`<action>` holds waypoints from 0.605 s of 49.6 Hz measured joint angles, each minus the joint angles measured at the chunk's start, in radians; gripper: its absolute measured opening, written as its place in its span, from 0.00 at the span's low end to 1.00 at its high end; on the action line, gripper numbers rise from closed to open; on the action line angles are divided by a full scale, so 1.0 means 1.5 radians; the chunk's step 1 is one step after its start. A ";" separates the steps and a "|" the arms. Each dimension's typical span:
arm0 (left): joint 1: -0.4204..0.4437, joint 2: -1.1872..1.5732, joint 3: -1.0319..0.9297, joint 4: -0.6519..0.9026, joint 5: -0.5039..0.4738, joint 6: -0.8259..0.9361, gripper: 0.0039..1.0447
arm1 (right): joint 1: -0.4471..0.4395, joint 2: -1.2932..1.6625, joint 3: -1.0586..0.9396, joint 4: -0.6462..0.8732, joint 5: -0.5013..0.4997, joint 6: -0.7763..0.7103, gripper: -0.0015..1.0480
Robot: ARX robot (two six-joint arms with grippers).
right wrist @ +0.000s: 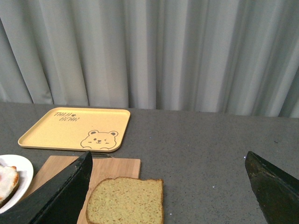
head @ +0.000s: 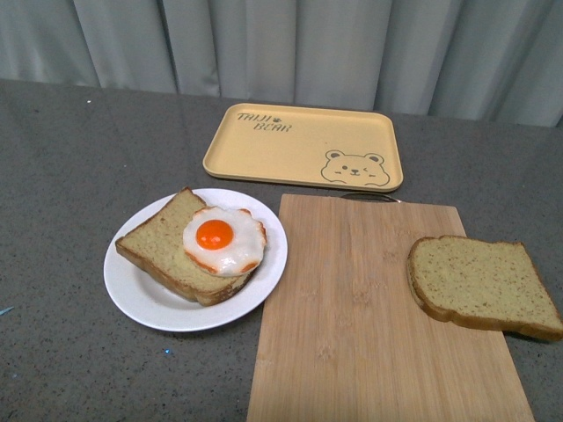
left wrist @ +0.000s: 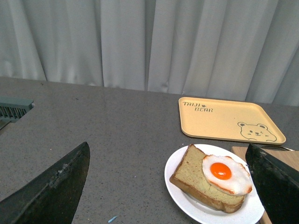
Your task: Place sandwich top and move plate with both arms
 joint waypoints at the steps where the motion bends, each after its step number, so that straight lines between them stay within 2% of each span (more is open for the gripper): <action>1: 0.000 0.000 0.000 0.000 0.000 0.000 0.94 | 0.000 0.000 0.000 0.000 0.000 0.000 0.91; 13: 0.000 0.000 0.000 0.000 0.000 0.000 0.94 | 0.000 0.000 0.000 0.000 0.001 -0.001 0.91; 15: 0.000 0.000 0.000 0.000 0.000 0.000 0.94 | 0.012 0.008 0.003 -0.012 0.031 -0.017 0.91; 18: 0.000 0.000 0.000 0.000 -0.001 0.000 0.94 | 0.040 0.063 0.017 -0.025 0.158 -0.081 0.91; 20: 0.000 0.000 0.000 0.000 -0.001 0.000 0.94 | 0.038 0.106 0.022 -0.011 0.177 -0.095 0.91; 23: 0.000 -0.001 0.000 0.000 0.000 0.000 0.94 | 0.015 0.186 0.032 0.033 0.164 -0.106 0.91; 30: 0.000 -0.001 0.000 0.000 0.000 0.000 0.94 | -0.080 0.411 0.081 0.162 0.049 -0.071 0.91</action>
